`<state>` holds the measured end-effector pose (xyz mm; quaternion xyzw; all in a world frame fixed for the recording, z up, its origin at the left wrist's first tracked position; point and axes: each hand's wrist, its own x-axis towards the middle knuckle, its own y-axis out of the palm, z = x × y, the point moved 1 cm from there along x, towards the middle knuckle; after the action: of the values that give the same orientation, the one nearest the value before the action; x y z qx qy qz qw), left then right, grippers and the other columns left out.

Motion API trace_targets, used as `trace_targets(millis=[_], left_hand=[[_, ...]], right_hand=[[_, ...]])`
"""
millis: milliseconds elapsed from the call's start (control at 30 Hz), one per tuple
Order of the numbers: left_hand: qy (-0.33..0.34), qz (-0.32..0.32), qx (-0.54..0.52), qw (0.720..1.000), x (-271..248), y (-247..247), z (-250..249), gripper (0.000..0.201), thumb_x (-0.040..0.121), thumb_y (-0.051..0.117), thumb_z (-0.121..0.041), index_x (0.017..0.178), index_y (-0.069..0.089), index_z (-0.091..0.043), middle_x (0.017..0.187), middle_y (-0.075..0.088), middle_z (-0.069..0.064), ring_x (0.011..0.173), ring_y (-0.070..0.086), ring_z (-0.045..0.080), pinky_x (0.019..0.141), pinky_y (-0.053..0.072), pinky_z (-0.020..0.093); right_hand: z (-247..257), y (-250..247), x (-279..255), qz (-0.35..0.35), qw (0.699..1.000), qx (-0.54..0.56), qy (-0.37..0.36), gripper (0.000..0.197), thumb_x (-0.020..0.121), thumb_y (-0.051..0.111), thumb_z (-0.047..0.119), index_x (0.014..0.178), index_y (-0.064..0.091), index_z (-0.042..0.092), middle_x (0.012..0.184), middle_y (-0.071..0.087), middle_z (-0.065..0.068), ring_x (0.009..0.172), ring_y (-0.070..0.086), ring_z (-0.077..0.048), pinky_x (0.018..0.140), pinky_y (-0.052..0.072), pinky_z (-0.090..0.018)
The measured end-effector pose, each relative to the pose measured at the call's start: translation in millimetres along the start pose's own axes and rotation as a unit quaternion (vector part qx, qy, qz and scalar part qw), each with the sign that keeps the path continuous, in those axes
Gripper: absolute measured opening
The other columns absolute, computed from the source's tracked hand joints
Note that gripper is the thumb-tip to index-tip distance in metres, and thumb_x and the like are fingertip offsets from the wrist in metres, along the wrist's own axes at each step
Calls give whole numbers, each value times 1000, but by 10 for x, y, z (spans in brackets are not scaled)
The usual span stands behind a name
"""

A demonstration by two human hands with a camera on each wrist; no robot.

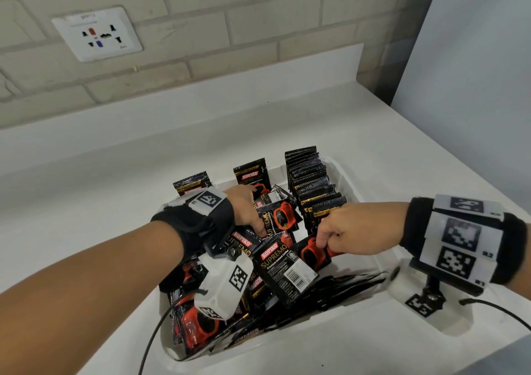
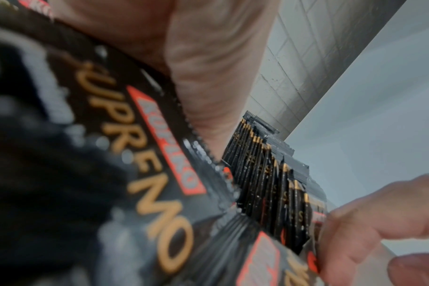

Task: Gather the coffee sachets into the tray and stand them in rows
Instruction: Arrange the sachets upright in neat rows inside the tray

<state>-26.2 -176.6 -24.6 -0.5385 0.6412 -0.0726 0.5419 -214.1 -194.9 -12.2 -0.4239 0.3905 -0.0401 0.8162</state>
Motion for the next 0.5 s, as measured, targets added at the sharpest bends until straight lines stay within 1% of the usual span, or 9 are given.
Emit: trace_targets(millis=[67,100,133,200,233,300,367,400,500], left_hand=[[4,6,-5,1000,-10,-5,-6,89,64,83,-10,139,35,-5,118,61,15,103,59,31,94,48,42],[4,8,-8,1000,-2,-10,0,82,64,82,-9,135,40,-4,114,62,13,100,60,30,92,48,40],[0,9,-13,1000,-5,-23,3,66,66,81,-9,122,48,-3,107,64,10,93,61,27,87,50,36],[-9,12,-27,1000,-4,-60,7,35,68,80,-8,92,55,-3,83,62,7,72,59,20,67,50,28],[-13,16,-33,999,2,-74,9,25,70,79,-8,80,56,-3,74,60,6,64,57,18,59,46,26],[-12,13,-32,999,-2,-112,12,24,70,79,-8,64,55,-5,66,60,6,61,58,19,55,45,26],[-1,10,-34,999,1,-147,19,20,68,80,-8,66,60,-3,71,64,8,75,65,27,65,52,31],[2,10,-36,999,-7,-159,23,19,67,80,-8,69,62,-2,74,65,9,78,65,28,69,51,33],[12,12,-56,998,-24,-173,44,26,66,80,-5,85,65,4,88,69,17,79,63,28,76,52,38]], right_hand=[[5,-1,-4,1,1000,1,3,33,90,36,14,108,60,0,110,63,-18,101,57,-34,89,48,-41],[8,-2,-7,2,1000,2,5,33,91,36,14,108,60,1,110,63,-18,101,57,-34,89,48,-41],[10,-4,-14,2,1000,2,6,33,91,36,15,109,61,2,111,63,-16,102,57,-32,90,48,-41],[10,-8,-22,0,1000,0,8,33,92,36,16,110,61,3,112,63,-15,103,57,-31,91,47,-41],[9,-10,-25,-1,1000,-1,8,33,92,36,16,110,60,3,113,63,-14,104,57,-30,92,47,-40],[15,-13,-32,-3,1000,-3,11,33,93,37,19,111,61,6,113,64,-11,105,58,-27,92,46,-39],[22,-18,-39,-3,1000,-1,13,32,94,37,21,113,62,11,113,64,-7,105,58,-23,93,46,-36],[24,-19,-43,-2,1000,0,13,32,95,37,22,114,62,13,113,64,-6,105,58,-22,93,46,-36],[35,-27,-45,-2,1000,1,15,32,95,37,21,114,61,13,114,64,-6,105,58,-23,93,46,-37]])
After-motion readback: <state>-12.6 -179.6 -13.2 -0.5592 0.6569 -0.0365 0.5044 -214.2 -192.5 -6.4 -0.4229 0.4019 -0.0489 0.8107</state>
